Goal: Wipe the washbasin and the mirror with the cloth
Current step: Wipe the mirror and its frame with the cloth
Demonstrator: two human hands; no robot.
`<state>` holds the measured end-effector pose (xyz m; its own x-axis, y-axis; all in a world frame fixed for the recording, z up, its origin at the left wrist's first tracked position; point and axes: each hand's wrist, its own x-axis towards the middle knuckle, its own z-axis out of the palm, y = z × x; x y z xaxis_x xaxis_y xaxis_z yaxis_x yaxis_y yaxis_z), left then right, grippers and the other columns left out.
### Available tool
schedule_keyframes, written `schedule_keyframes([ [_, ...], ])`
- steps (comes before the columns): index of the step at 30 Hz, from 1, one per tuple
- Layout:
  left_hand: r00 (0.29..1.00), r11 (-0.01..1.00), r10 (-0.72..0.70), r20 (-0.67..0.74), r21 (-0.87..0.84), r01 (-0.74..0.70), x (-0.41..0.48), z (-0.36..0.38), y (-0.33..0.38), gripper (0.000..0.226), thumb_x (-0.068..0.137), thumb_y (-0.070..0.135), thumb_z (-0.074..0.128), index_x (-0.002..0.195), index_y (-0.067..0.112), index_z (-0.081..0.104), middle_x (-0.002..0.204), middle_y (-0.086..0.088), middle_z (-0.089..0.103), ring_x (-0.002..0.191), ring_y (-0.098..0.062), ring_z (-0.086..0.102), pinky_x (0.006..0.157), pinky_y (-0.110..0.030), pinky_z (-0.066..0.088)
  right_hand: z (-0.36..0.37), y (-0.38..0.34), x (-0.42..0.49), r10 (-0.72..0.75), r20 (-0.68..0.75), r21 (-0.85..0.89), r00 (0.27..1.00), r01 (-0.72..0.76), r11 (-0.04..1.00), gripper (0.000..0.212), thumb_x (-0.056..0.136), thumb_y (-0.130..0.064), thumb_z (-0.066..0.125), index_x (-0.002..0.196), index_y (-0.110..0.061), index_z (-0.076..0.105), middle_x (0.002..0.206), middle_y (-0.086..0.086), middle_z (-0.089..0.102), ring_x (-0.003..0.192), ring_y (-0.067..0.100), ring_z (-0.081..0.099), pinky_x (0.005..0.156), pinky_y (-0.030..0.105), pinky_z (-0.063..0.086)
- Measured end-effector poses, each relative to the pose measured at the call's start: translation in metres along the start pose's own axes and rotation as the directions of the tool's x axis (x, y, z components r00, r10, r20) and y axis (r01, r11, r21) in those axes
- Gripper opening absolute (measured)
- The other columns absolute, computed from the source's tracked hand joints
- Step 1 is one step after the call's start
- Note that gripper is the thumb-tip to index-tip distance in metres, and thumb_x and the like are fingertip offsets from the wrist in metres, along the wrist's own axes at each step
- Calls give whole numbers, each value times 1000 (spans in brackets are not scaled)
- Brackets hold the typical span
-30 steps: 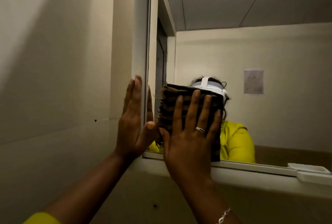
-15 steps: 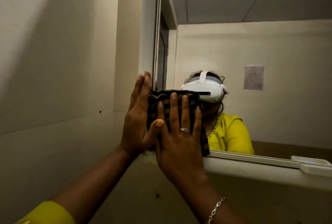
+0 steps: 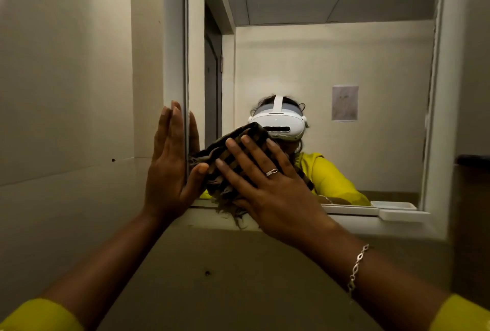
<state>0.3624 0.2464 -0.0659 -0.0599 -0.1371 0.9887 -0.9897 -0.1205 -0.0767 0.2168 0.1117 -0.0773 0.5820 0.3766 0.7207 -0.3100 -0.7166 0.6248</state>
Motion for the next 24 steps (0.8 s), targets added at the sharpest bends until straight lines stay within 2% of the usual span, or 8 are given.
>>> schedule_keyframes([
  [6,1000,994,-10,3,106,10,-8,2,2,81,93,57,19,142,-6,5,151,-25,7,142,-30,1,113,-49,20,-14,47,-27,-196,101,-15,975,199,980,56,94,-37,37,145,-23,20,153,5,12,143,23,11,114,44,12],
  [9,1000,971,5,25,239,-10,-11,4,-3,83,91,53,28,140,-11,9,151,-28,7,142,-33,1,116,-43,13,-22,69,-38,-306,143,13,941,307,952,51,94,-29,38,143,-24,28,152,1,19,141,20,16,114,43,14],
  [12,999,954,10,34,298,-20,-13,5,-3,84,88,49,35,141,-11,10,151,-28,8,142,-34,1,117,-42,11,-31,85,-48,-382,140,132,914,365,922,44,90,-19,39,133,-23,45,147,-1,37,138,17,27,112,42,18],
  [17,999,939,5,42,342,-19,-12,6,-1,85,91,57,24,140,-11,10,151,-28,7,142,-32,-2,115,-48,16,-43,98,-60,-379,166,408,911,286,867,26,89,-21,43,112,-22,55,133,-6,55,131,7,39,113,32,14],
  [21,1000,949,-3,23,314,-4,-10,5,8,85,92,61,17,142,-6,4,149,-31,10,142,-29,-2,117,-39,7,-52,114,-78,-295,235,536,926,130,834,33,92,-30,39,118,-23,59,128,-9,58,128,6,44,111,30,19],
  [24,999,938,14,28,347,-23,-13,6,9,83,92,61,17,144,-2,0,148,-32,10,141,-32,-1,117,-40,6,-61,130,-95,-234,257,547,938,59,835,37,93,-40,35,117,-25,60,121,-9,64,121,7,51,107,29,24],
])
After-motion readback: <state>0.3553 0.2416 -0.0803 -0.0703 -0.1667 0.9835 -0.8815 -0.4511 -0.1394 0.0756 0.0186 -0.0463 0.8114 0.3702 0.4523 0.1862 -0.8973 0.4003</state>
